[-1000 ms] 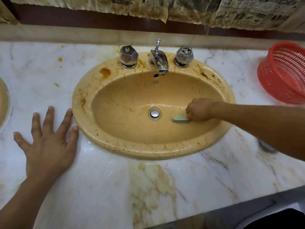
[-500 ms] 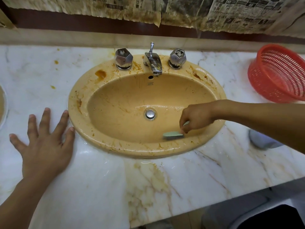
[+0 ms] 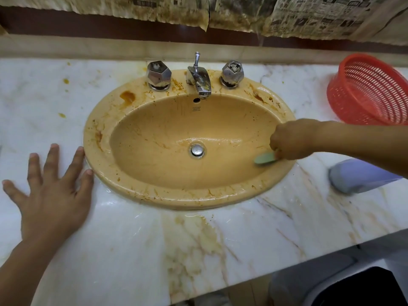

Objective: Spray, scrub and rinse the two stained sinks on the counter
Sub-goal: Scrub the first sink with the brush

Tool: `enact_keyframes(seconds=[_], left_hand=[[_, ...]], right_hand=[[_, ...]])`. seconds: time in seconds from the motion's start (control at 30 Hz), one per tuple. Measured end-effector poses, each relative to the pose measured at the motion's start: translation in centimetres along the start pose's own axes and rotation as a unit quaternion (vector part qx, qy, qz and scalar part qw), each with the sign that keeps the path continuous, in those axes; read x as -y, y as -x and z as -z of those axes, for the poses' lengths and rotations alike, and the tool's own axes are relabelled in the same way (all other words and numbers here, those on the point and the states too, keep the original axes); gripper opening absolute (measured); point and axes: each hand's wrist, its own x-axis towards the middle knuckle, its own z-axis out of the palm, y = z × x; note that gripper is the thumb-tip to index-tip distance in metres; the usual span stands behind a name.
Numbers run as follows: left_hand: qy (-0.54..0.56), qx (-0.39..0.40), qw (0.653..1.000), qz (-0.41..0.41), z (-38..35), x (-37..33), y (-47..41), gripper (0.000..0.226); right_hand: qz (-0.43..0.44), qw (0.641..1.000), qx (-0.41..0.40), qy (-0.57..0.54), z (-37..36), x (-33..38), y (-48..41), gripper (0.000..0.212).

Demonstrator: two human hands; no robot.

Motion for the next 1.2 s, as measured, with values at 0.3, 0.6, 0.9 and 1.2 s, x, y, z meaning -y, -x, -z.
enact_keyframes(seconds=[0.3, 0.6, 0.9, 1.2], left_hand=[[-0.007, 0.005, 1.0, -0.006, 0.2, -0.1, 0.2, 0.057], [0.008, 0.004, 1.0, 0.002, 0.6, -0.5, 0.5, 0.056], [-0.012, 0.013, 1.0, -0.009, 0.6, -0.1, 0.3, 0.061], [0.008, 0.003, 1.0, -0.012, -0.4, 0.9, -0.2, 0.055]], right_hand=[[-0.053, 0.99, -0.13, 0.013, 0.2, 1.2, -4.3, 0.023], [-0.093, 0.984, -0.142, 0.061, 3.5, 0.9, -4.5, 0.017], [-0.086, 0.995, -0.026, 0.032, 3.8, -0.7, -2.5, 0.024], [-0.061, 0.993, -0.055, 0.08, 2.2, 1.0, -1.0, 0.015]])
